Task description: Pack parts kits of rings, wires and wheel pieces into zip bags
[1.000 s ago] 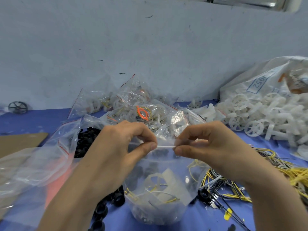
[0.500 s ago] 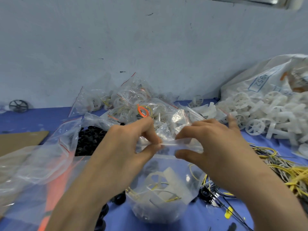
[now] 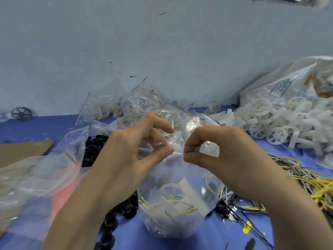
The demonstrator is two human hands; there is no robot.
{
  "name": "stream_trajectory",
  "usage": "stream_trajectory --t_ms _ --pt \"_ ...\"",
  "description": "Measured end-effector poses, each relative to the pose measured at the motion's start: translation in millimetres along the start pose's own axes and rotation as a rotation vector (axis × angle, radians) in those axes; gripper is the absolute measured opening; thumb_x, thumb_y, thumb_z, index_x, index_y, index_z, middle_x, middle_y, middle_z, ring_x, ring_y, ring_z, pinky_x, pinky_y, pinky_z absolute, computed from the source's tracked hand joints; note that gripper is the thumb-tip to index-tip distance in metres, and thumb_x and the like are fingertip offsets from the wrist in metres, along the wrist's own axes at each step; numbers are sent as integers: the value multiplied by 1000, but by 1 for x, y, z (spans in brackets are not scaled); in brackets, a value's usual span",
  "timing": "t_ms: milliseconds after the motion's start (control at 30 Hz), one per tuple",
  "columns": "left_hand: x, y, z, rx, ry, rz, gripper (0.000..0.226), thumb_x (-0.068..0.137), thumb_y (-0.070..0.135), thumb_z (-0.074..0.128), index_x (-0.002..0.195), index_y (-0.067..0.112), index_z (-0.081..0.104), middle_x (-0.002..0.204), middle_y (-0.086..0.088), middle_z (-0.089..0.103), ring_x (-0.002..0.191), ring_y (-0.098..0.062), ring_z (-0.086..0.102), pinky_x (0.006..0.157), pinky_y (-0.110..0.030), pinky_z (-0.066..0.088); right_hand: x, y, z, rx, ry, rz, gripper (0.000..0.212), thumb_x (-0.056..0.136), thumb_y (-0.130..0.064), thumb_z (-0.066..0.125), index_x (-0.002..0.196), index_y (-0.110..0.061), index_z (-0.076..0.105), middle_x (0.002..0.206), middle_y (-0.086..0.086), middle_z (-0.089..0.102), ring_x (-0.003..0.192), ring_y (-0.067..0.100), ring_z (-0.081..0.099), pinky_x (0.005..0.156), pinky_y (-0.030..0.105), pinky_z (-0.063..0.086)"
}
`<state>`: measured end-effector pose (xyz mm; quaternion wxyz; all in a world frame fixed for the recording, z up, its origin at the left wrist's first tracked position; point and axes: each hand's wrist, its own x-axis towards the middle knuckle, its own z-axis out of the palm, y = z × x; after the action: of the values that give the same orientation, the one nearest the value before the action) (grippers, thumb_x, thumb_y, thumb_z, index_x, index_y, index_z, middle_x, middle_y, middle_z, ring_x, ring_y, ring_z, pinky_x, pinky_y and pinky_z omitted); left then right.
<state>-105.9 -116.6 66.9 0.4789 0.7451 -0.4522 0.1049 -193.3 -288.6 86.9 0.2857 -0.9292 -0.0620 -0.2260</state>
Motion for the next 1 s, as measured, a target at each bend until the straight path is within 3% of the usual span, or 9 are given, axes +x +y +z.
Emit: stream_trajectory --t_ms 267,467,633,700,867,1000 --pt "0 -6 -5 -80 -59 -29 32 74 25 70 101 41 63 81 8 66 85 -6 68 76 -17 50 1 7 0 14 -3 -11 16 76 -16 73 70 -28 64 75 -19 65 77 -4 58 75 4 38" --pt "1 -2 -6 -95 -82 9 43 75 19 70 110 43 66 76 11 62 84 -8 68 87 -22 52 3 7 2 180 -46 -10 5 76 -25 73 73 -28 71 76 -15 70 80 0 64 82 18 44" --pt "2 4 0 -72 -103 27 49 79 18 67 118 47 60 80 7 58 88 -13 68 82 -49 54 6 6 6 155 -44 -48 11 76 -22 73 70 -28 67 74 -14 68 78 2 63 78 18 45" --pt "2 5 3 -77 -89 33 50 80 17 67 119 47 59 80 5 57 87 -14 67 78 -53 54 7 6 5 100 -36 -96 15 78 -18 73 70 -27 65 73 -15 65 79 3 60 75 14 43" --pt "3 0 1 -76 -82 37 49 79 19 68 119 47 60 81 7 58 88 -13 68 86 -35 52 8 8 6 95 -42 -126 16 81 -16 71 72 -26 63 73 -15 63 77 2 58 74 12 41" --pt "1 1 0 -93 -99 6 42 80 20 66 112 47 63 81 6 60 89 -10 68 81 -36 50 5 10 -3 74 -80 -102 20 80 -17 71 70 -29 59 70 -15 62 73 1 56 71 11 39"
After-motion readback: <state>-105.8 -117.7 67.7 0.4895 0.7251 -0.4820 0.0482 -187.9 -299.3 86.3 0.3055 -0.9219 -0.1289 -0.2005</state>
